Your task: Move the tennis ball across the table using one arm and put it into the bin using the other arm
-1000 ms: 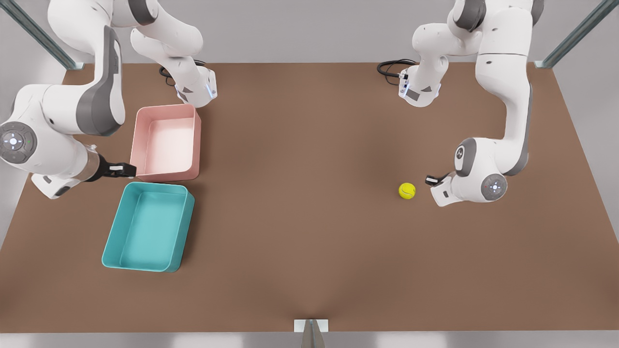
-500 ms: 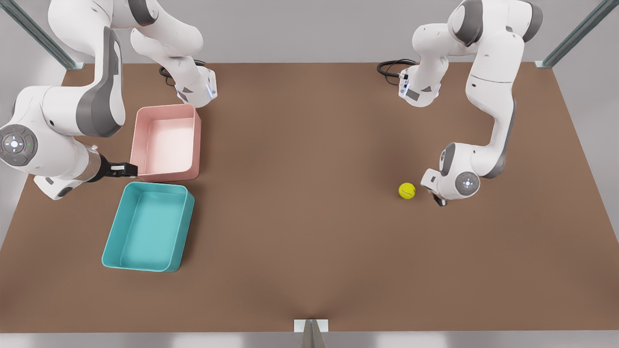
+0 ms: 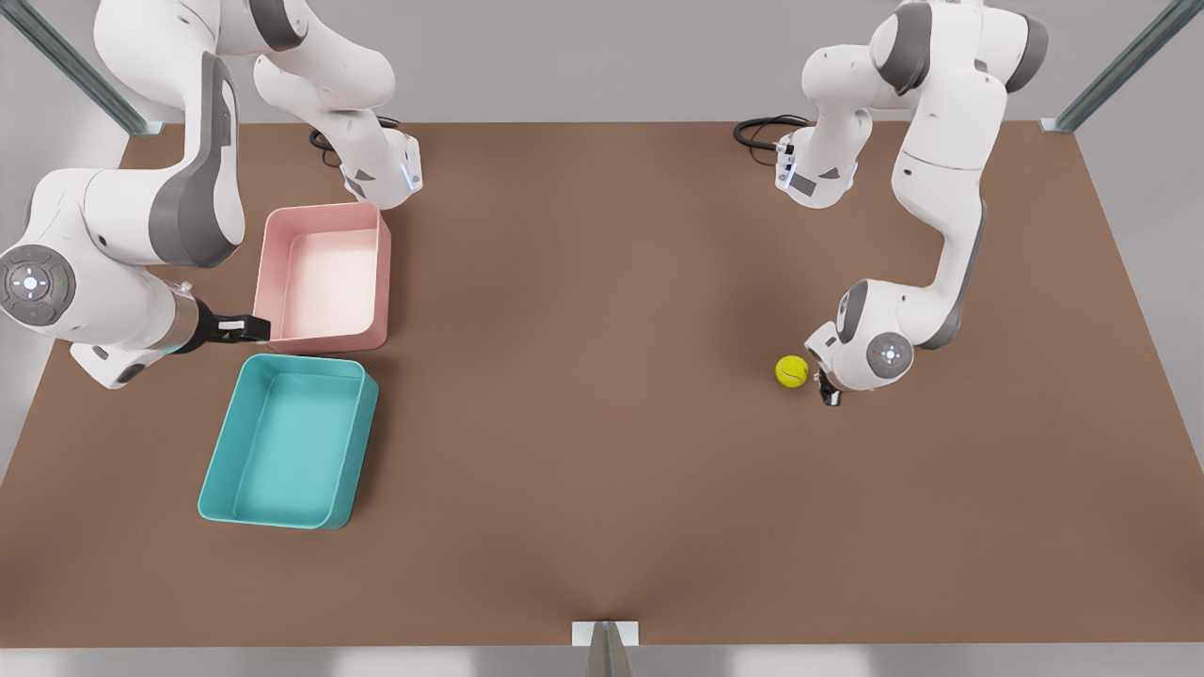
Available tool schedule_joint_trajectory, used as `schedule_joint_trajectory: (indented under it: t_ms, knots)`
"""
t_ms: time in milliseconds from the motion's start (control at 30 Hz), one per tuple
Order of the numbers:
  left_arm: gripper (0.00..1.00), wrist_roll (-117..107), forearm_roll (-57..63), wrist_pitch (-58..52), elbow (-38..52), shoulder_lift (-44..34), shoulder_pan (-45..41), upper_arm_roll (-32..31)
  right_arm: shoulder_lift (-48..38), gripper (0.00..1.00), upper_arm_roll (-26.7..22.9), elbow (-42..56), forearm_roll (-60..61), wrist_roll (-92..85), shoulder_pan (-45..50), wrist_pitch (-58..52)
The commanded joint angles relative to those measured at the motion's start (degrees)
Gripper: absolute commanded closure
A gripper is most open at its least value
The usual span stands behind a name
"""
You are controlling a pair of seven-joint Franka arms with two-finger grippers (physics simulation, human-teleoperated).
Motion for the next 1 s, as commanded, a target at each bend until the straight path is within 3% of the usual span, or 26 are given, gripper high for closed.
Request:
schedule_joint_trajectory:
  t_ms: [0,333,500,600,733,800,833,867,900,933,967]
  knots:
    - [0.79,7.4,0.0,0.2,0.0,0.5,0.2,0.0,-0.1,0.00,0.0,0.0,0.0,-0.7,0.0,-0.2]
    - [0.79,4.3,0.0,-2.1,0.3,0.3,0.8,1.0,-0.1,0.00,0.0,0.0,0.0,-0.8,0.1,-0.2]
    - [0.79,-13.9,-0.1,0.6,2.0,0.8,-5.6,0.7,0.0,0.00,0.0,0.0,0.0,-0.8,0.2,-0.3]
    - [0.79,-51.7,-0.1,2.1,6.9,2.1,-8.2,-10.1,0.0,0.00,0.0,0.0,0.0,-0.8,0.3,-0.2]
    - [0.79,-57.8,-0.3,-0.2,8.5,2.1,-7.6,-10.7,0.0,0.00,0.0,0.0,0.0,-0.8,0.2,-0.3]
    - [0.79,-61.8,-0.2,-17.3,18.4,1.0,-6.4,-6.6,0.0,0.00,0.0,0.0,0.0,-0.8,0.2,-0.2]
    - [0.79,-68.5,0.1,-33.2,28.3,1.0,-5.2,-5.8,0.0,0.00,0.0,0.0,0.0,-0.8,0.3,-0.2]
    - [0.57,-71.0,0.2,-51.5,41.2,1.0,-4.7,-1.7,0.0,0.00,0.0,0.0,0.0,-0.8,0.3,-0.2]
    - [0.59,-72.2,0.5,-60.4,49.8,-0.7,-5.0,0.5,0.0,0.00,0.0,0.0,0.0,-0.7,0.3,-0.2]
    - [0.59,-90.0,0.6,-69.6,61.3,-0.9,-6.8,2.2,0.0,0.00,0.0,0.0,0.0,-0.5,0.4,-0.2]
    - [0.59,-94.0,0.6,-71.7,63.0,-2.1,-8.6,2.3,1.2,0.00,0.2,0.0,0.0,-0.5,0.4,-0.2]
